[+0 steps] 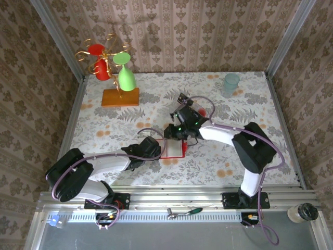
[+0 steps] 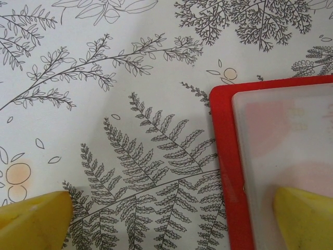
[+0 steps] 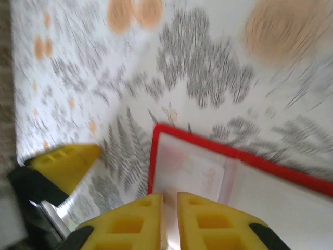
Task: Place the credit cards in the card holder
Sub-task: Turn over the card slot at the card holder, then pick up the credit card from the storage box.
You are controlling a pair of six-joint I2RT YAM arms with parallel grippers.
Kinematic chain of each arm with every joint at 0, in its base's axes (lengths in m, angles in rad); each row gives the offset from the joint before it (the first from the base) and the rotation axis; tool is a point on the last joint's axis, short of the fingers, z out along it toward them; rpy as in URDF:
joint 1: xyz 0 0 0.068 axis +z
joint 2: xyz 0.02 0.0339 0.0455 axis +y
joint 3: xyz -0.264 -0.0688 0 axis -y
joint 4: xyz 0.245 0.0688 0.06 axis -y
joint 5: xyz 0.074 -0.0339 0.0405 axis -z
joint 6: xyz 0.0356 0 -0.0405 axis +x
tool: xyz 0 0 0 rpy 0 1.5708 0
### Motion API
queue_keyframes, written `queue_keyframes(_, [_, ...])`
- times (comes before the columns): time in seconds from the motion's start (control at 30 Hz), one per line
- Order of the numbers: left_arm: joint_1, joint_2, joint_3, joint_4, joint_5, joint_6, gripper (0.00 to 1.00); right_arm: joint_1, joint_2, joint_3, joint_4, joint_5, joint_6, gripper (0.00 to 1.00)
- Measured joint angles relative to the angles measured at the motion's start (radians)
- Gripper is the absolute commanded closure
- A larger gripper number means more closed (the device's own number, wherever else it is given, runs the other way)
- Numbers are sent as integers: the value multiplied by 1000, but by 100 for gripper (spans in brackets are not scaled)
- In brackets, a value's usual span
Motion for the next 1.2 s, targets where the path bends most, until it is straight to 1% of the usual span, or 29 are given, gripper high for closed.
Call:
queue_keyframes(0.1, [-4, 0, 0, -2, -5, -6, 0, -60, -60, 69, -96, 82, -82, 66])
queue_keyframes(0.3, [-5, 8, 0, 3, -8, -9, 0, -156, -85, 197, -287, 282, -256, 64])
queue_keyframes(0.47, [-6, 10, 0, 7, -12, -10, 0, -176, -71, 249, -425, 433, -373, 64])
queue_keyframes(0.6, [-8, 10, 0, 6, -13, -13, 0, -175, -25, 311, -485, 517, -447, 65])
queue_keyframes(0.9, [-11, 10, 0, 6, -19, -14, 0, -175, 95, 406, -548, 623, -547, 68])
queue_keyframes(1.13, [-11, 10, 0, 6, -19, -13, 0, -175, 129, 425, -565, 635, -575, 76])
queue_keyframes(1.2, [-11, 10, 0, 6, -19, -13, 0, -175, 137, 426, -565, 634, -577, 81])
